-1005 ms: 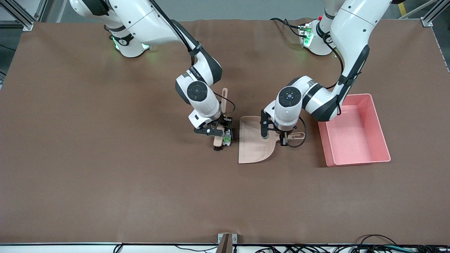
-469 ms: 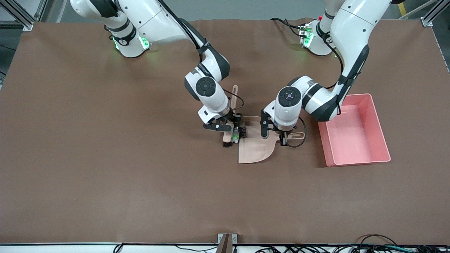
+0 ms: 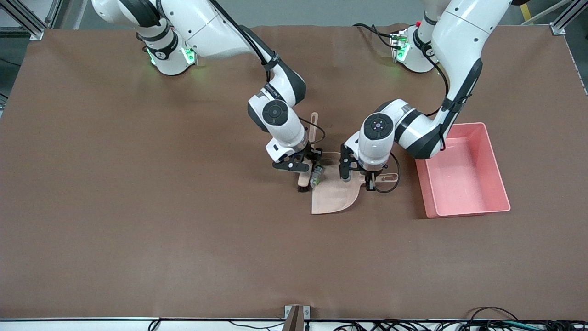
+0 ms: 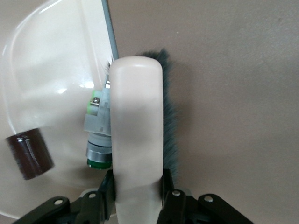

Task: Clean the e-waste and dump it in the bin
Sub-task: 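Sweep the component and capacitor with the brush into the held dustpan, then lift the dustpan with the left gripper while the right gripper withdraws the brush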

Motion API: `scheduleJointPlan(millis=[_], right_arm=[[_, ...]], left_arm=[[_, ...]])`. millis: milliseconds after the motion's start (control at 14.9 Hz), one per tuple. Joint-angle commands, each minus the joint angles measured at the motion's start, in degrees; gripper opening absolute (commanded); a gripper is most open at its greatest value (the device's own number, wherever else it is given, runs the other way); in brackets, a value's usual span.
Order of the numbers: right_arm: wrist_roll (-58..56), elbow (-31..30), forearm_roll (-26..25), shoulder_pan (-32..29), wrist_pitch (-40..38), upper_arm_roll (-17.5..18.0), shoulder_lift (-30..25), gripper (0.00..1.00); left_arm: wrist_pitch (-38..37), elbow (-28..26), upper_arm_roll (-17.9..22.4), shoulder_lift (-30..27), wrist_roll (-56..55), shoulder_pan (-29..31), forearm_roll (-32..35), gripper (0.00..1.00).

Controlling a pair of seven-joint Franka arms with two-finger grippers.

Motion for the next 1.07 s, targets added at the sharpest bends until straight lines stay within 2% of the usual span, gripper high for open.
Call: scheduleJointPlan(millis=[0,268,536,670,804,1005], right_arm=[[3.0,3.2,1.2,1.7,0.5,-0.2,2.1,0.0],[8.0,6.5,1.3,2.9,-0.8,-0.1,1.6,0.0],[7.2,6.1,1.0,1.9,-4.7,-0.1,0.6,0.0],[5.0,5.3,1.1,-0.6,-8.9,-0.2,-1.3,0.0],[1.8,2.3,1.2,-3.5,-9.3,0.1,-3.7,0.0],[-4.6,-10.3,1.2,-8.5,-3.3,0.1,-11.9,0.0]], left_arm=[[-0.6,1.3,-0.1,1.5,-1.7,-0.9,1.3,0.14],[-0.6,1.3,-0.1,1.5,-1.6,-0.2,1.3,0.15],[-0.6,1.3,-0.1,1.6,-1.6,-0.2,1.3,0.14],[-0.6,1.3,-0.1,1.5,-1.5,0.1,1.3,0.14],[-0.6,1.2,-0.1,1.4,-1.7,0.5,1.3,0.14],[-0.5,1.2,-0.3,0.8,-1.8,1.2,0.6,0.14]])
